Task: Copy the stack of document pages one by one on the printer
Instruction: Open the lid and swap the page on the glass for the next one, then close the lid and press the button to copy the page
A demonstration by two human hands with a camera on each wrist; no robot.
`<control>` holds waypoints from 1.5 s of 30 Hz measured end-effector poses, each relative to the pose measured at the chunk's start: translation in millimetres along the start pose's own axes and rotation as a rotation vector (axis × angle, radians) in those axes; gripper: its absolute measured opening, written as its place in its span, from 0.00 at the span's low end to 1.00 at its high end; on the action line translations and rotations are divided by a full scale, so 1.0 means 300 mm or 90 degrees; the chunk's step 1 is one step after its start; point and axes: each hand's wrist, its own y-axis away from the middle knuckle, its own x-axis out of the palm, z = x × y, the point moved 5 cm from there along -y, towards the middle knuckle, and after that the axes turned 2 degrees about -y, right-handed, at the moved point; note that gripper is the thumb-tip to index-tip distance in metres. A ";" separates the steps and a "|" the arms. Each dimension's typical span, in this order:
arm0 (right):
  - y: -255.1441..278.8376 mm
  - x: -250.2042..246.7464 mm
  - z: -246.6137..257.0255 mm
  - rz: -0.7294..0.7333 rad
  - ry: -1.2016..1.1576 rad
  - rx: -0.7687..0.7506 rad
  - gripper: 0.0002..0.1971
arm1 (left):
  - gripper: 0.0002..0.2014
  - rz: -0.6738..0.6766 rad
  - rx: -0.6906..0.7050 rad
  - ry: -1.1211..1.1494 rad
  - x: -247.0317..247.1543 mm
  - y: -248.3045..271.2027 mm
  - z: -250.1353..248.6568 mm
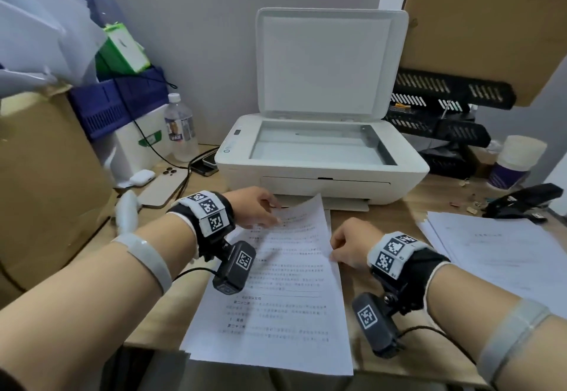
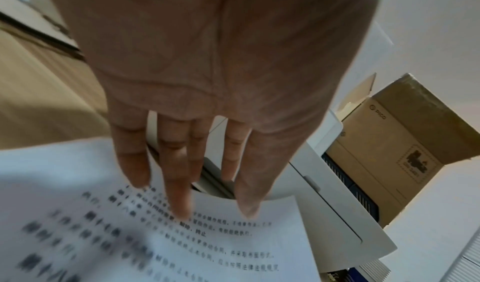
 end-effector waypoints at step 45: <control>0.142 -0.605 0.016 -0.248 0.085 -0.058 0.09 | 0.13 -0.260 0.326 0.287 -0.412 0.106 -0.351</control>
